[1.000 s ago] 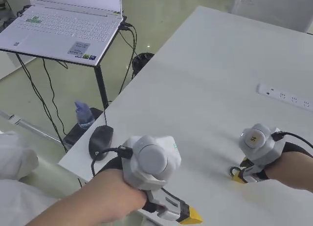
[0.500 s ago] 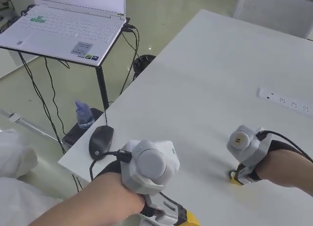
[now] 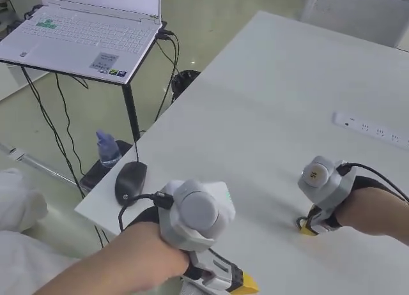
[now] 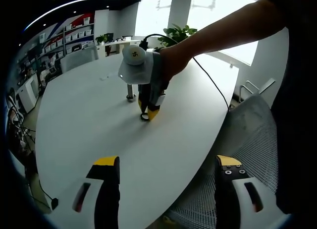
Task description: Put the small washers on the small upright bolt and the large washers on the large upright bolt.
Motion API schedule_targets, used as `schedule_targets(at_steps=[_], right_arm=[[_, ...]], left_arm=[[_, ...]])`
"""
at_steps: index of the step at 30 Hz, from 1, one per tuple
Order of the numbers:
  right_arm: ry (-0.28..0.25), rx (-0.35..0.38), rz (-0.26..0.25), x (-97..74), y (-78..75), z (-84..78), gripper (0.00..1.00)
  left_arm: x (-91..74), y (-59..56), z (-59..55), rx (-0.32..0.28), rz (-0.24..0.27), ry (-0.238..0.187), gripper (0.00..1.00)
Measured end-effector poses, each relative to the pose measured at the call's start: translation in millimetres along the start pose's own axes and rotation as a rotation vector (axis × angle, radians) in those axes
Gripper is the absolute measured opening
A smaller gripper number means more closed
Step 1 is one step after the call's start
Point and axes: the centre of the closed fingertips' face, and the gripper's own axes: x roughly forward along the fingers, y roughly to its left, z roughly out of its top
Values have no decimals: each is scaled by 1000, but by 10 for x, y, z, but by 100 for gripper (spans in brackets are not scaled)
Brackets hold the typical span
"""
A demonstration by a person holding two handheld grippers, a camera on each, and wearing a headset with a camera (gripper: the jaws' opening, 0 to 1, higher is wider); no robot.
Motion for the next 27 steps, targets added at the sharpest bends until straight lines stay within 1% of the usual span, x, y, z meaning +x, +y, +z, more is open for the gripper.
schedule_targets(at_steps=[5, 7, 8, 10, 13, 15, 18, 21, 22, 23, 26, 27], right_arm=[[-2, 10, 2, -99, -34, -49, 21], [3, 9, -5, -145, -70, -91, 21], [2, 17, -6, -195, -78, -110, 21], [-3, 35, -6, -229, -117, -131, 21], [-10, 39, -22, -345, -167, -163, 21], [-14, 46, -27, -422, -202, -184, 21], [-16, 56, -33, -503, -261, -226, 21], [-14, 58, -38, -576, -305, -276, 21], [-16, 71, -38, -613, -321, -290, 21], [-18, 79, -36, -631, -336, -296, 21], [-26, 94, -45, -712, -396, -308, 21], [-30, 100, -47, -734, -412, -307, 21]], left_arm=[[-8, 10, -7, 1, 2, 4, 78], [-5, 11, 5, -1, 3, -1, 78], [-4, 12, 12, -3, 3, -3, 78], [-1, 13, 22, -6, 5, -3, 80], [-1, 14, 60, 6, 6, -12, 81], [-5, 38, 79, 12, 16, -14, 82], [9, 71, 94, 6, 27, -19, 85], [34, 82, 119, -18, 34, -38, 90], [43, 78, 143, -17, 37, -54, 92], [50, 69, 148, -15, 35, -57, 94], [78, 39, 156, 4, 27, -57, 96], [84, 41, 157, 8, 28, -56, 98]])
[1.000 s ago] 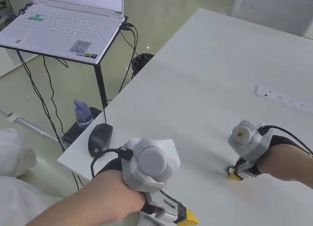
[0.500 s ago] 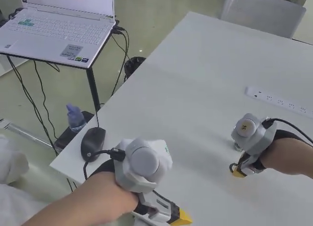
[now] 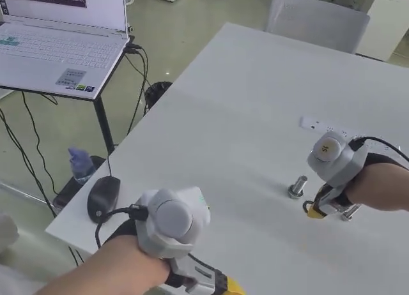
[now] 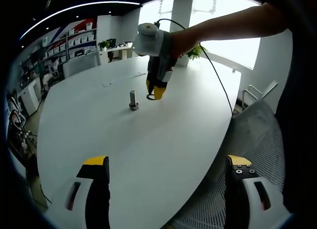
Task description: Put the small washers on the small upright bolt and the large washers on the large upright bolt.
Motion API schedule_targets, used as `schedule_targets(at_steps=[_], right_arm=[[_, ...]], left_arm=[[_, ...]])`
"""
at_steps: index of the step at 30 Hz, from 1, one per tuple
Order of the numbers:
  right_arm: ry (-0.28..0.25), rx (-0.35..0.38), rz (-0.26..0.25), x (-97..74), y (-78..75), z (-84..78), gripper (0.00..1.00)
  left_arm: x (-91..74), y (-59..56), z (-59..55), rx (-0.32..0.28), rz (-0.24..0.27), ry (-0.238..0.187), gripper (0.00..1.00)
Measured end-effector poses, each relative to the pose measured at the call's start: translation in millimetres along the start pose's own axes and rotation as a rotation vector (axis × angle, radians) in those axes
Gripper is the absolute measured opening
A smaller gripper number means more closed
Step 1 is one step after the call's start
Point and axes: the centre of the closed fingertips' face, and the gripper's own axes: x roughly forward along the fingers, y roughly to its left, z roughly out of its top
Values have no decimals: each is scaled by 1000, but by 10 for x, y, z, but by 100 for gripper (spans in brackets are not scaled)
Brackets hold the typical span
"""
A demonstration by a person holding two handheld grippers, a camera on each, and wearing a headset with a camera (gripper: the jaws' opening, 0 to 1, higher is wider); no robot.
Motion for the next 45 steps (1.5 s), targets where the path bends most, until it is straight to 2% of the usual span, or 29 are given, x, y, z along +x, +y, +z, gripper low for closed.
schedule_targets(at_steps=[2, 6, 9, 18, 23, 29, 45], right_arm=[[-12, 15, -1, -65, 2, 25, 22], [-23, 45, -5, -160, -55, 58, 22], [-20, 47, -13, -199, -112, 78, 22], [-55, 54, -33, -267, -296, 288, 22], [-50, 57, -34, -200, -379, 345, 22], [-40, 51, -36, -95, -452, 388, 22], [3, 29, -21, 77, -454, 379, 22]], left_arm=[[1, 29, -12, -3, 8, 10, 100], [-13, 78, 19, -21, 20, -5, 100], [-13, 73, 15, -16, 19, -2, 100], [-9, 79, -39, -26, 21, 8, 99], [-17, 93, -87, -26, 19, 32, 99], [-39, 144, -41, -36, 29, 19, 98], [-28, 143, -115, -58, 23, 36, 94]])
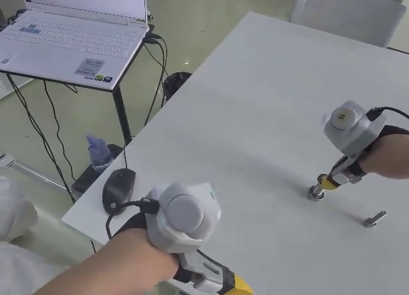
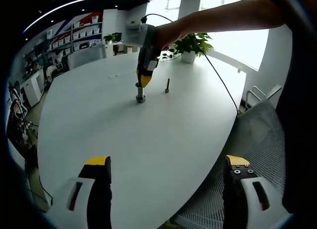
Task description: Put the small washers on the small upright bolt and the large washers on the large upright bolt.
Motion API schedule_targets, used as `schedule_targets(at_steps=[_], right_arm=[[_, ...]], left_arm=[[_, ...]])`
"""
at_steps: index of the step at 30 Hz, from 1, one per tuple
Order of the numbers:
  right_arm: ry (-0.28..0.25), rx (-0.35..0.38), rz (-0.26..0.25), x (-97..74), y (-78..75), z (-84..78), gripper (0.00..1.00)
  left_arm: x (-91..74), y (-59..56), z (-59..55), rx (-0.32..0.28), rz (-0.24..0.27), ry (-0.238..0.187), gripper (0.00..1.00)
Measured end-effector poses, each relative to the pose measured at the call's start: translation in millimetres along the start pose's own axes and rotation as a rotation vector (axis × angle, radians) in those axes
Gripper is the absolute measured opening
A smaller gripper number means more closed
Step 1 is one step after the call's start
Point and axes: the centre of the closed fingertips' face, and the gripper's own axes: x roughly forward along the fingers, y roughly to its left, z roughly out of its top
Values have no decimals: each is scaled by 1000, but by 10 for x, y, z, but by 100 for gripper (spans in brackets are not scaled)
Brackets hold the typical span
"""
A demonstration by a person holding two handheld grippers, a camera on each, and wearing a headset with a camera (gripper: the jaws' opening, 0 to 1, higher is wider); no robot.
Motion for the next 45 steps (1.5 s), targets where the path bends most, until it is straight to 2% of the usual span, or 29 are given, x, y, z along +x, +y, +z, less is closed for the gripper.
schedule_targets(at_steps=[9, 22, 37, 45], right_arm=[[31, -23, -16, 135, -29, -28, 22], [50, -15, -4, 368, -16, -51, 22], [61, -28, -11, 432, 4, -59, 22], [62, -35, -10, 444, 23, -87, 24]], left_arm=[[-21, -7, -12, 13, 2, 14, 92], [-18, -20, -80, 3, -6, 30, 90], [-5, -55, -141, -6, -10, 40, 88], [-11, -91, -163, 10, -18, 59, 86]])
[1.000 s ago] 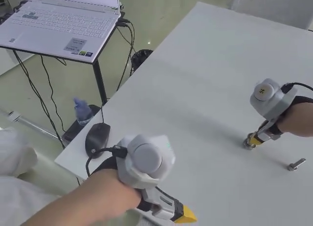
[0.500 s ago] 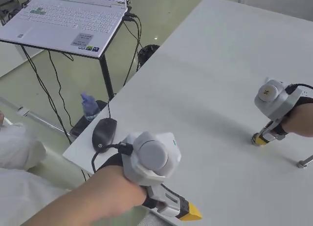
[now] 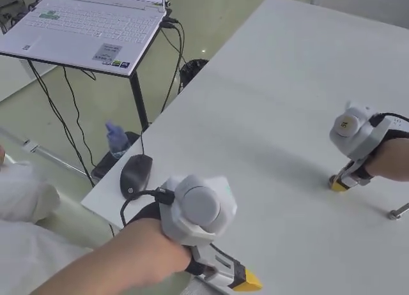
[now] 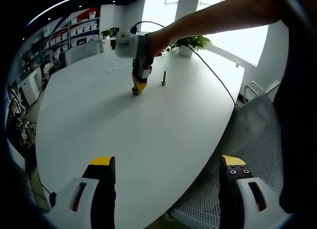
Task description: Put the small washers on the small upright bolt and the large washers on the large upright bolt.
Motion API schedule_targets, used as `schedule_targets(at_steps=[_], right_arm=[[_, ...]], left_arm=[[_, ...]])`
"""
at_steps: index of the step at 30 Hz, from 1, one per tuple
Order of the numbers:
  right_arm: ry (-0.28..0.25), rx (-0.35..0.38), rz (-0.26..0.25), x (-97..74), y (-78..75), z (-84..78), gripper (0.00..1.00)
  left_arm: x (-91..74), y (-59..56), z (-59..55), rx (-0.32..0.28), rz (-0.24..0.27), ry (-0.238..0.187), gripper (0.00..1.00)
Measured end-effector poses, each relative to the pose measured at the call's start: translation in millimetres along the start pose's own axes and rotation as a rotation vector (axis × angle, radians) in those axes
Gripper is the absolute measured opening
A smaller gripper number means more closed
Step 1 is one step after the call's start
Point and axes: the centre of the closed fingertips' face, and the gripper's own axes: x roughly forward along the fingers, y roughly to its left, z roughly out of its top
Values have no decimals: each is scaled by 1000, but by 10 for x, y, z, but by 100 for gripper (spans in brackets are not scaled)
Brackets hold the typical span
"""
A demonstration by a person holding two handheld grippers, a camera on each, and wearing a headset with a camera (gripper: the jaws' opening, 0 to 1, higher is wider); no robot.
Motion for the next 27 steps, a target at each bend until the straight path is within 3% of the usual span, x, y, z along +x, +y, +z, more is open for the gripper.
schedule_targets(at_steps=[5, 15, 27], right_arm=[[-14, 2, 6, -16, -7, -12, 24], [-76, 30, 0, -122, -32, -3, 34], [-195, 11, -25, -506, -72, 54, 40]], left_arm=[[5, -14, 8, 3, -3, 3, 86], [18, -74, 39, 12, -12, 9, 86], [8, -40, 160, 31, -3, 3, 86]])
